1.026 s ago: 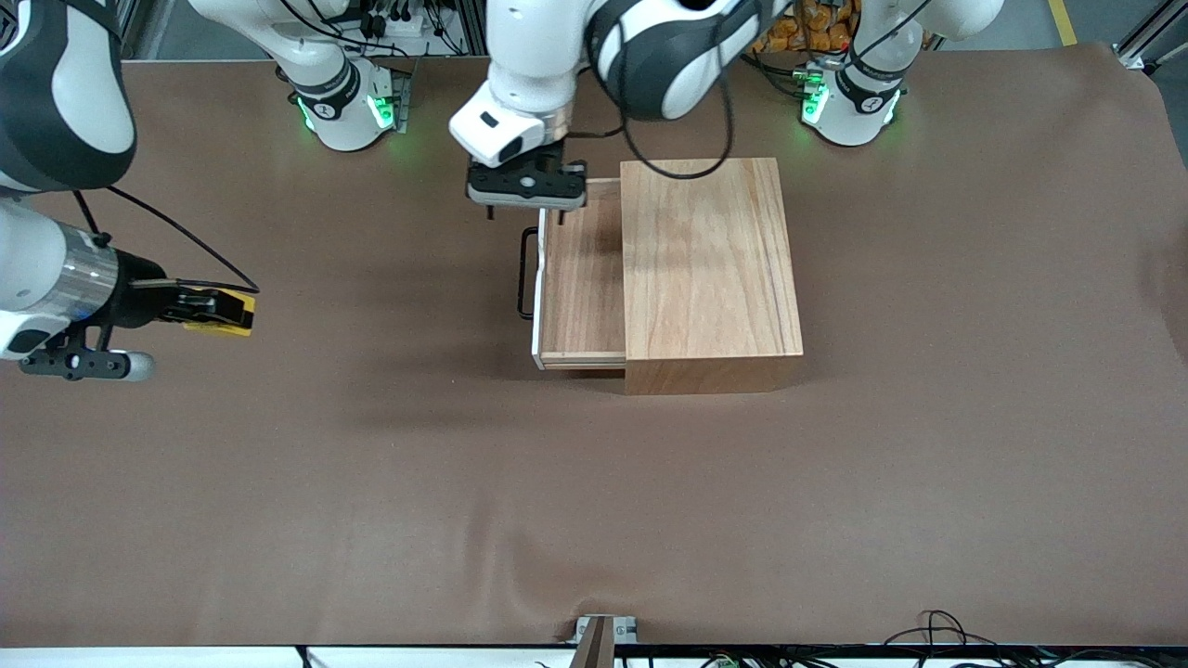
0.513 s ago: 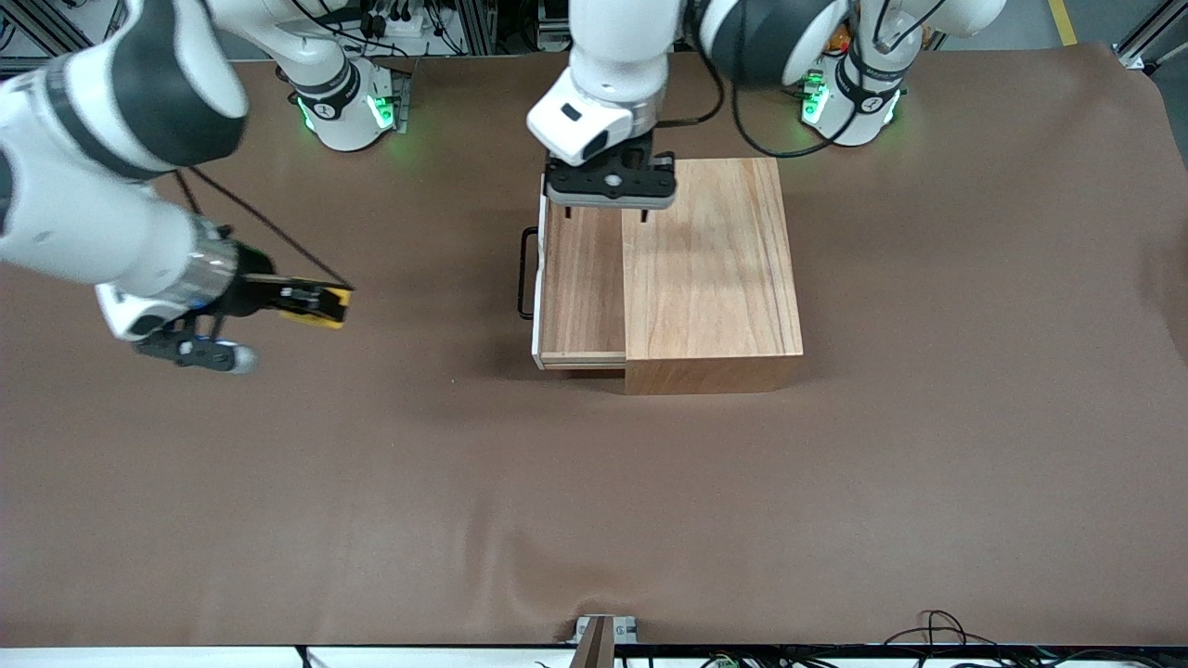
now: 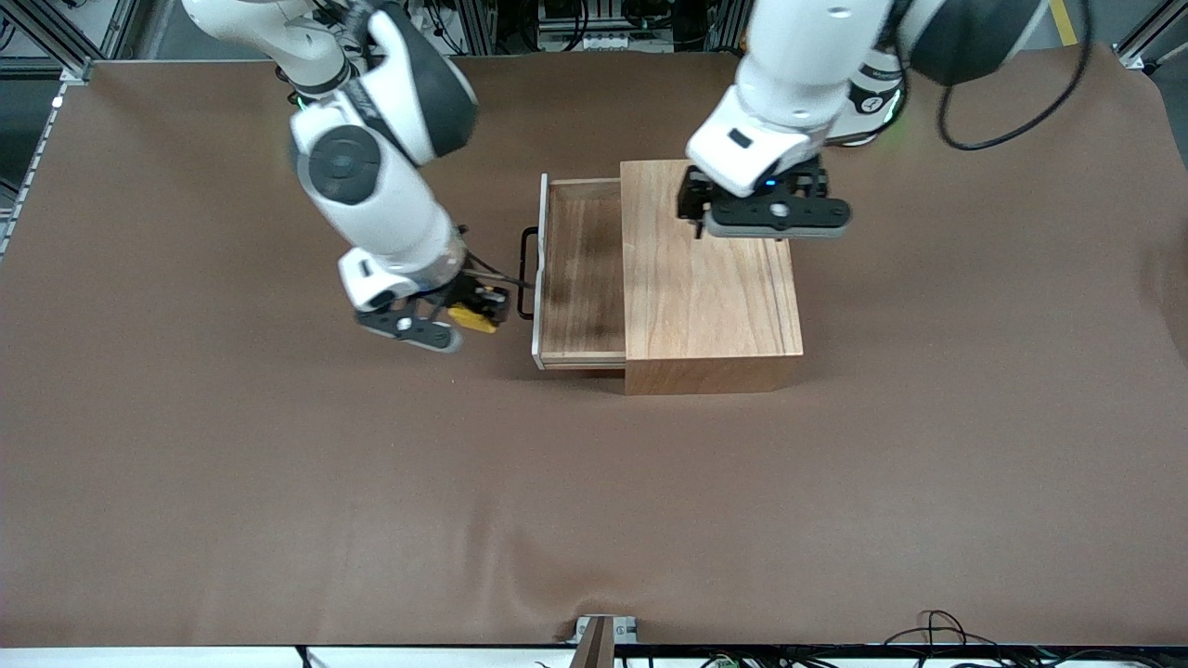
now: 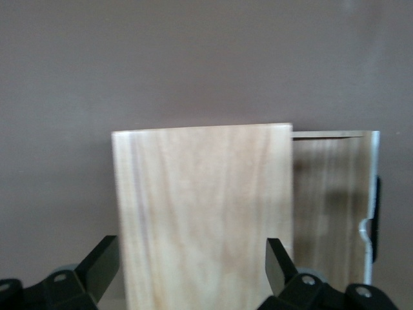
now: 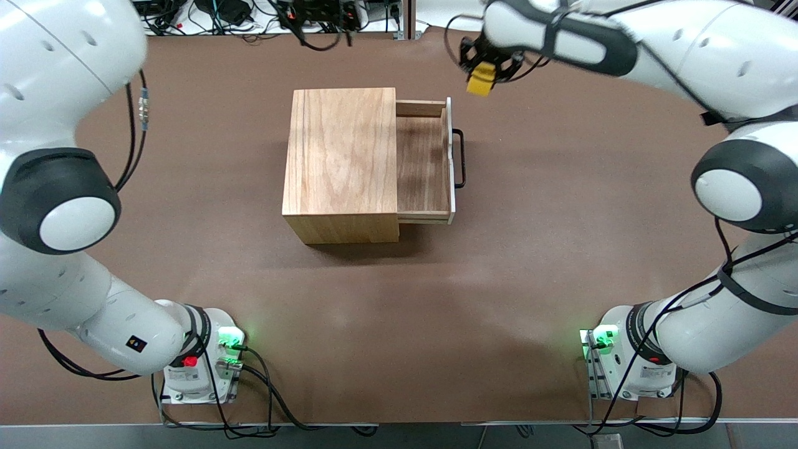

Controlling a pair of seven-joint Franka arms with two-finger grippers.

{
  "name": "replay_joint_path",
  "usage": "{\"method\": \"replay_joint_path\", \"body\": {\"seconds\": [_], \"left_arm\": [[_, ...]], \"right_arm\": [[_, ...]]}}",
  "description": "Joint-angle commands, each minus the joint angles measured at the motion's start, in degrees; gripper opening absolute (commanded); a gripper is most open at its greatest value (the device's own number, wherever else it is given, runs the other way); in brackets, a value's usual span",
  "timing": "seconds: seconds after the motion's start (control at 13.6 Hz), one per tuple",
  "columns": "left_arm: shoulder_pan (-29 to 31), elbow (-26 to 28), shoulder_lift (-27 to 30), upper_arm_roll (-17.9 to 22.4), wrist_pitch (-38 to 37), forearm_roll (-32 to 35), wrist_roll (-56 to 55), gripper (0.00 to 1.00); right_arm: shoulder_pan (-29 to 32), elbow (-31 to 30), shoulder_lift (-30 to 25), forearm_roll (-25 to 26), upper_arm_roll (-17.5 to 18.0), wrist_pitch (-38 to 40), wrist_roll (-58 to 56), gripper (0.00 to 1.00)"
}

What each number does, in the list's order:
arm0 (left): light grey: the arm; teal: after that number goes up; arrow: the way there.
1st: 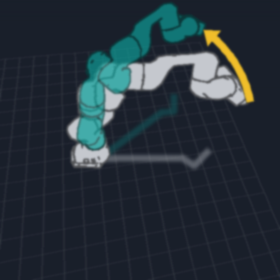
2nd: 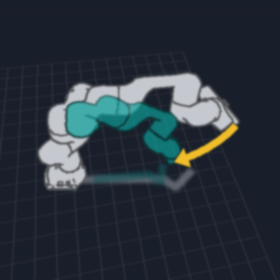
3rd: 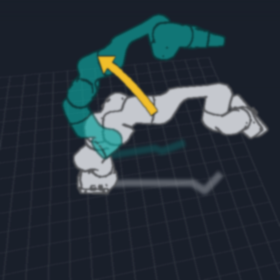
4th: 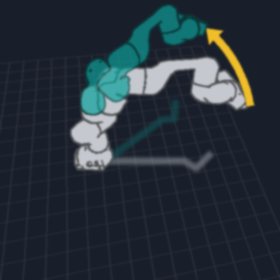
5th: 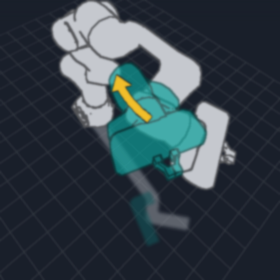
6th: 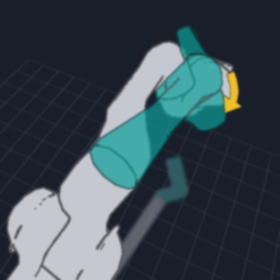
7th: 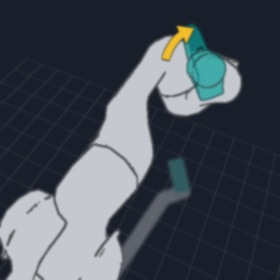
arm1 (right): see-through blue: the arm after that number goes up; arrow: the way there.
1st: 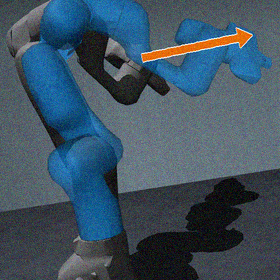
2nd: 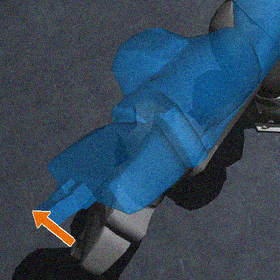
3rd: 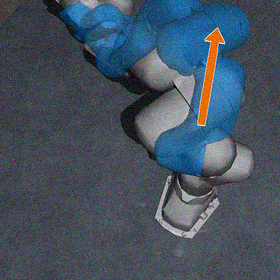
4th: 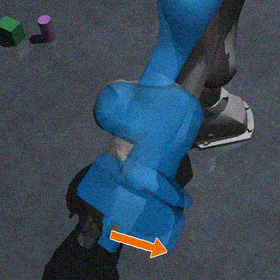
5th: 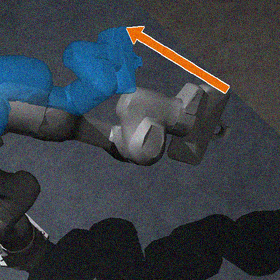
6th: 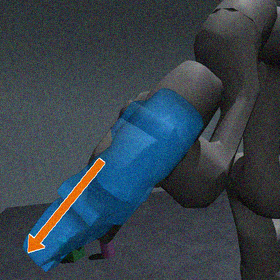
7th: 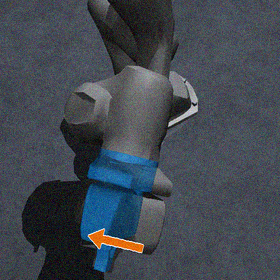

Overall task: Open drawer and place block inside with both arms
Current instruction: 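Lower the yellow cube into the open drawer and open the right gripper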

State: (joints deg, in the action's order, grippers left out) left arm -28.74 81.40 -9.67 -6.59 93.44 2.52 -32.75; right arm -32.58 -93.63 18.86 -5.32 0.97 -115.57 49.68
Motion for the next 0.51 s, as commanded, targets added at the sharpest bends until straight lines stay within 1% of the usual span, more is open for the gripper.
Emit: {"method": "replay_joint_path", "body": {"seconds": [0.0, 0.15, 0.44], "left_arm": [[3.94, 1.75, 2.37, -0.53, -1.42, -1.55, 5.57, 1.0], [6.76, 1.75, 2.37, -0.53, -2.12, -2.07, 8.13, 1.0], [13.61, 1.75, 2.29, -0.53, -3.09, -3.31, 17.35, 1.0]], "right_arm": [[-4.23, 0.29, 3.71, 1.27, -0.71, -5.61, 5.67, 0.18], [-6.0, 0.29, 6.0, 1.36, -0.71, -9.92, 7.18, 0.18], [-9.77, 0.29, 8.81, 1.97, -0.71, -13.18, 7.1, 0.19]]}}
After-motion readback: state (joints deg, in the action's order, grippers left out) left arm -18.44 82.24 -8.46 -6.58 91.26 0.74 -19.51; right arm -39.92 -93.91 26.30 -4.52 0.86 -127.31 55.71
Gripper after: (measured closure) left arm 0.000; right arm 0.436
